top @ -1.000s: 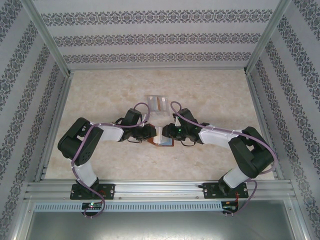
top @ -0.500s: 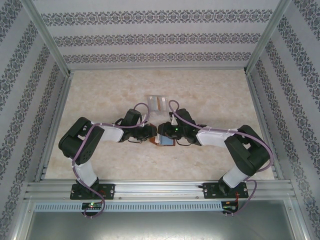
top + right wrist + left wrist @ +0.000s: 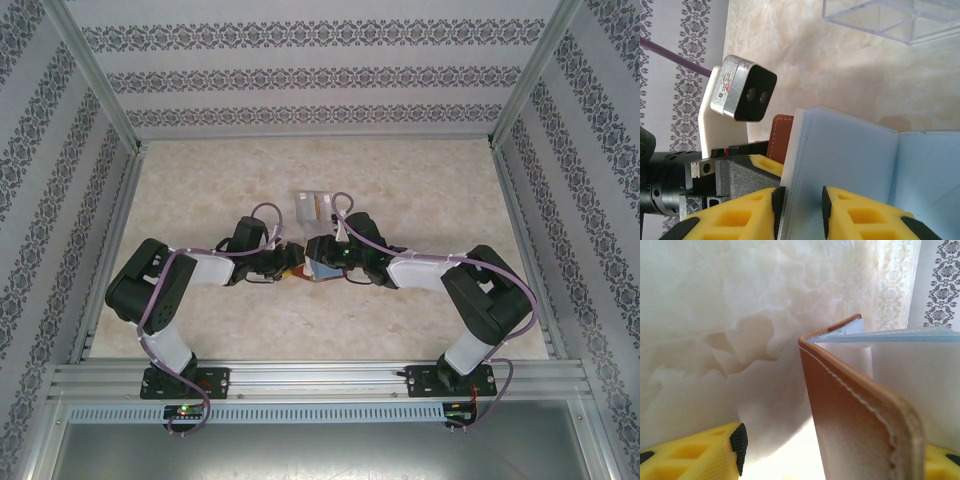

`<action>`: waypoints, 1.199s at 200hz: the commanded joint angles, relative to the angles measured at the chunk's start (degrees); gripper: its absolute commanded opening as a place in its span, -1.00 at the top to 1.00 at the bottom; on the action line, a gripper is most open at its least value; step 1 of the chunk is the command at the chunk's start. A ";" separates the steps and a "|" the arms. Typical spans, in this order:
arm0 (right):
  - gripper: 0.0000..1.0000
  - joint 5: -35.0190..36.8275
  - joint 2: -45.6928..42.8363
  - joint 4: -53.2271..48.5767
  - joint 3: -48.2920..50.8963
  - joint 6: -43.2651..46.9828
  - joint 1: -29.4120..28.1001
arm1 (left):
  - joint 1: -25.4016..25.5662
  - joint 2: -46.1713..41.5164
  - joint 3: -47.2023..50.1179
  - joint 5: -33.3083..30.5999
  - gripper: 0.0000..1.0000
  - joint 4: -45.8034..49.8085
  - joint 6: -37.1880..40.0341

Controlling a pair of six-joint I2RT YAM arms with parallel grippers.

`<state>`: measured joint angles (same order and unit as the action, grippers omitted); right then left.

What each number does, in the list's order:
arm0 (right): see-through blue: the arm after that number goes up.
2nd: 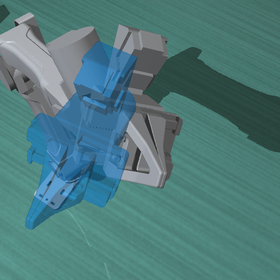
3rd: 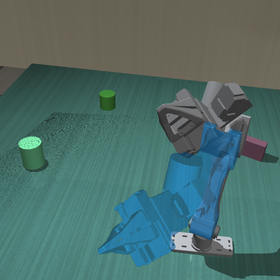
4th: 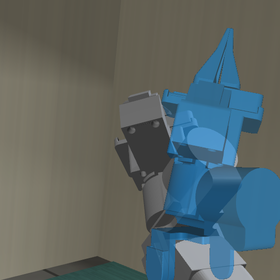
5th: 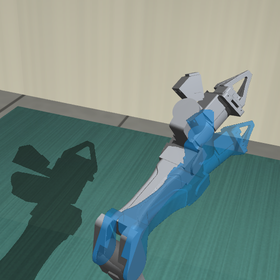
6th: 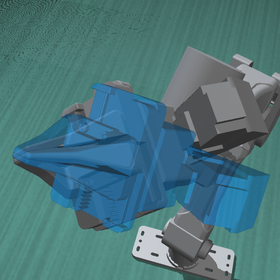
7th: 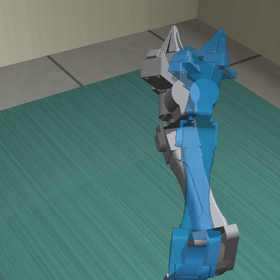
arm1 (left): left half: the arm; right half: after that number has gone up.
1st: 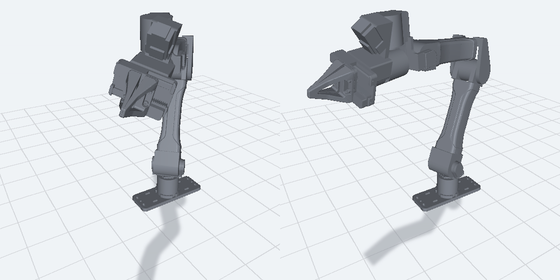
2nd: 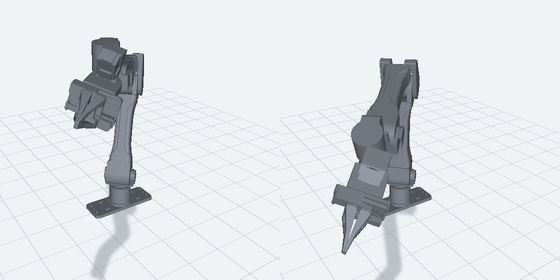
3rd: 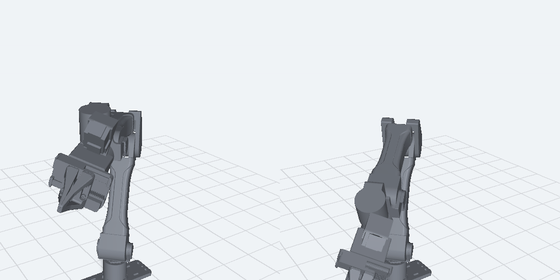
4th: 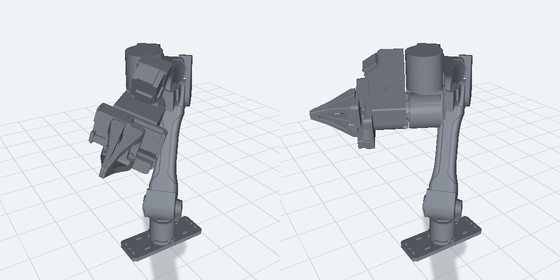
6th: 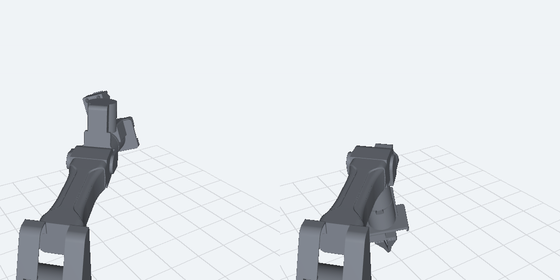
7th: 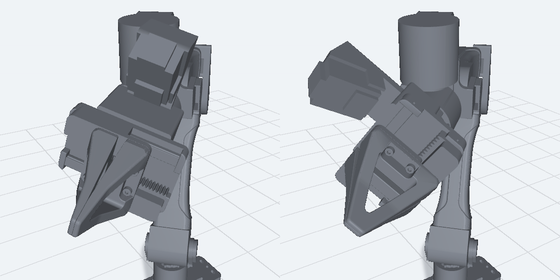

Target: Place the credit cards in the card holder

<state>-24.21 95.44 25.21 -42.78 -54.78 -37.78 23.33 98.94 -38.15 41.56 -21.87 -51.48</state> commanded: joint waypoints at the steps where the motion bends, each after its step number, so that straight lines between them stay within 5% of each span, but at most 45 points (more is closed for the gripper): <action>1: 0.40 -0.63 3.96 -4.12 -0.02 0.68 -2.78 | -0.30 -0.16 1.35 -1.74 -0.23 3.49 7.01; 111: 0.87 4.37 0.52 -10.23 2.69 5.53 -2.87 | -0.29 -2.43 0.37 -4.46 -0.20 9.02 10.54; 240: 0.99 8.85 -4.15 -15.50 3.50 10.07 -3.01 | -1.33 -13.60 2.63 -8.75 -0.22 13.28 8.68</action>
<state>-17.15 93.47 11.33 -40.18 -46.26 -40.03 23.11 90.52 -37.69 34.98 -10.85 -42.83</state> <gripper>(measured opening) 0.042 0.649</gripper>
